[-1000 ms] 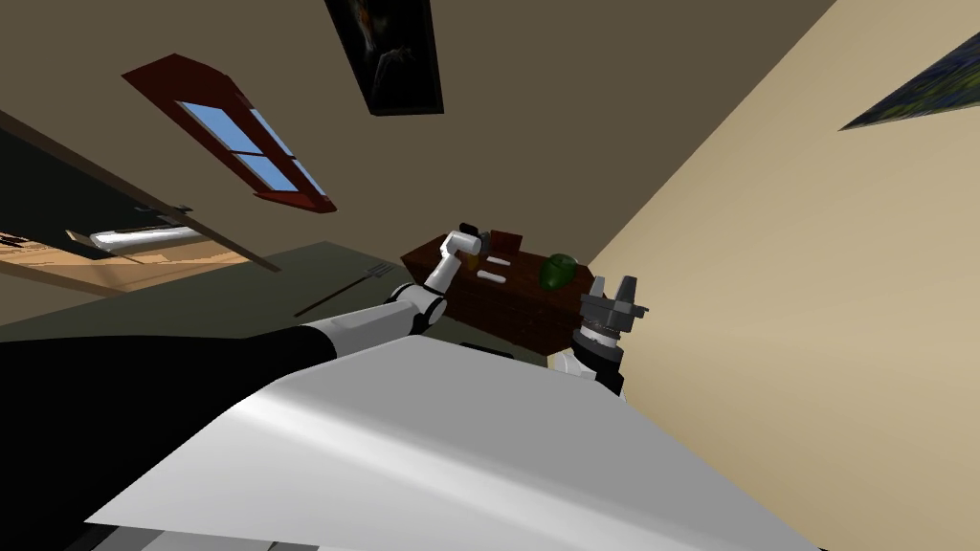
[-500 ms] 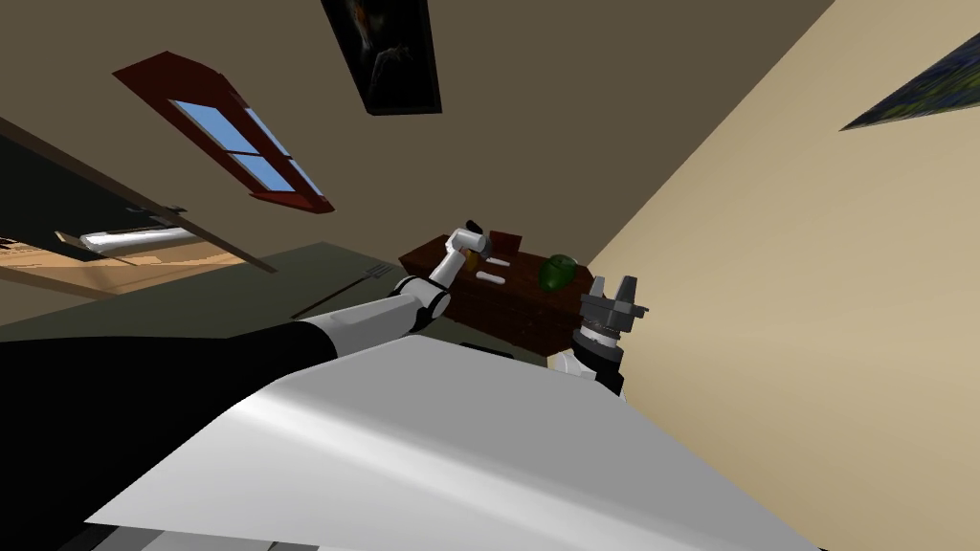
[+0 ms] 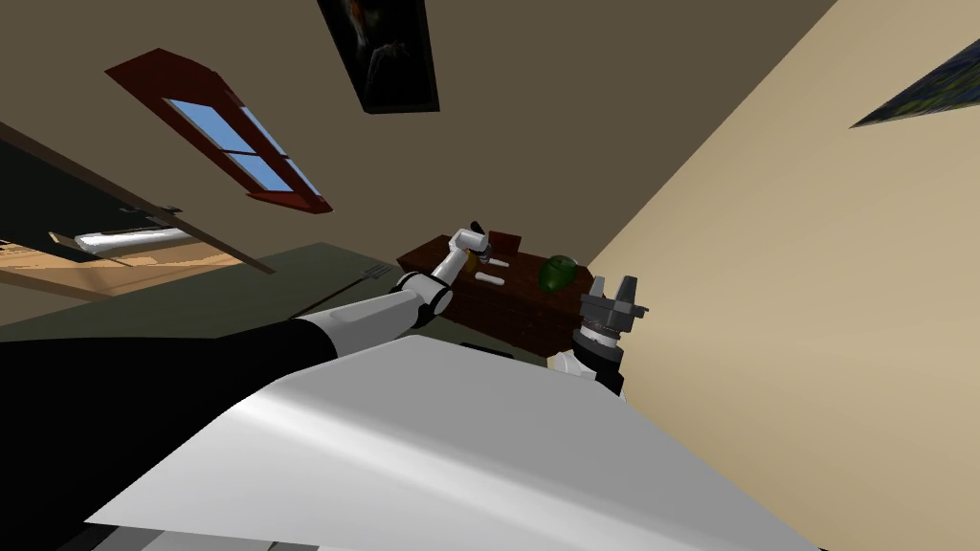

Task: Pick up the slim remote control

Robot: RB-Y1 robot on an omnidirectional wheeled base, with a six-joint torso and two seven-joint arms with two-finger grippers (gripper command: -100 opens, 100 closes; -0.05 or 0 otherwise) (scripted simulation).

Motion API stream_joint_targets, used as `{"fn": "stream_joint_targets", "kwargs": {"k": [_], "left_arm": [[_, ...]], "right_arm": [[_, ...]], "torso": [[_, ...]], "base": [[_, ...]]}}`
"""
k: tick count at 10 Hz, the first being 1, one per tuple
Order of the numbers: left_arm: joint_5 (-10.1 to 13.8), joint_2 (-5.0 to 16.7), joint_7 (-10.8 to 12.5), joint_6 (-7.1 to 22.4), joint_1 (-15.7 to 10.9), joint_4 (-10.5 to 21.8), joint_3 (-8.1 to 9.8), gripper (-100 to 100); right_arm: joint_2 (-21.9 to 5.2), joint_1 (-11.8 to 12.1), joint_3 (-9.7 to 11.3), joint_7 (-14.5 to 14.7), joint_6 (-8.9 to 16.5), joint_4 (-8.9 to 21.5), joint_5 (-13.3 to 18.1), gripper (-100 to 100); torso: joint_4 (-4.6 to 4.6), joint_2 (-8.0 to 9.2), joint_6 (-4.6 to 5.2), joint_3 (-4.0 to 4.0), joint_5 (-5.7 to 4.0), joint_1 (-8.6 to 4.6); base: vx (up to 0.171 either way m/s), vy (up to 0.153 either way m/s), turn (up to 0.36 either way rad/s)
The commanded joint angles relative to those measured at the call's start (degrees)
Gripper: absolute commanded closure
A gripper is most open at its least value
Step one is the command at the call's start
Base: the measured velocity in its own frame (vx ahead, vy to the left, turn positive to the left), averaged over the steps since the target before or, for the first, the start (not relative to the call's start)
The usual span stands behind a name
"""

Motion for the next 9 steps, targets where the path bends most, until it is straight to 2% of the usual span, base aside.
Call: {"fn": "stream_joint_targets", "kwargs": {"k": [1,2,3,4,6,7,8,9], "left_arm": [[0.2,-0.4,-0.1,2.9,-2.3,2.9,-0.31,-100],[0.2,-0.4,-0.1,3.6,-2.3,4.4,-0.31,-100],[0.5,-0.7,-0.2,6.0,-4.2,5.8,-0.61,-100],[0.5,-0.7,-0.2,6.8,-4.2,8.0,-0.61,-100],[0.5,-0.7,-0.2,6.8,-4.2,8.0,-0.61,-100],[0.7,-1.0,-0.3,9.9,-5.8,10.3,-0.9,-100],[0.7,-1.0,-0.3,9.9,-5.8,11.6,-0.9,-100],[0.9,-1.4,-0.5,12.0,-7.3,13.9,-1.18,-100]], "right_arm": [[0.0,0.0,0.0,0.0,0.0,0.0,0.0,0],[0.0,0.0,0.0,0.0,0.0,0.0,0.0,0],[0.0,0.0,0.0,0.0,0.0,0.0,0.0,0],[0.0,0.0,0.0,0.0,0.0,0.0,0.0,0],[0.0,0.0,0.0,0.0,0.0,0.0,0.0,0],[0.0,0.0,0.0,0.0,0.0,0.0,0.0,0],[0.0,0.0,0.0,0.0,0.0,0.0,0.0,0],[0.0,0.0,0.0,0.0,0.0,0.0,0.0,0]], "torso": [[0.0,0.0,0.0,0.0,0.0,0.0],[0.0,-0.05,0.01,-0.02,-0.01,-0.01],[-0.01,-0.06,0.0,-0.03,0.0,0.01],[-0.01,-0.1,0.01,-0.05,-0.01,-0.03],[-0.01,-0.03,-0.01,-0.02,0.0,-0.01],[0.01,0.03,0.0,0.02,0.0,0.01],[0.01,-0.01,0.0,0.0,-0.01,-0.02],[-0.01,-0.06,-0.01,-0.03,0.0,0.01]], "base": [[0.035,0.0,-0.008],[0.037,0.0,-0.009],[0.045,-0.009,-0.006],[0.043,-0.012,-0.006],[0.01,-0.003,0.001],[0.026,-0.006,-0.008],[0.04,-0.002,-0.005],[0.05,-0.009,-0.003]]}}
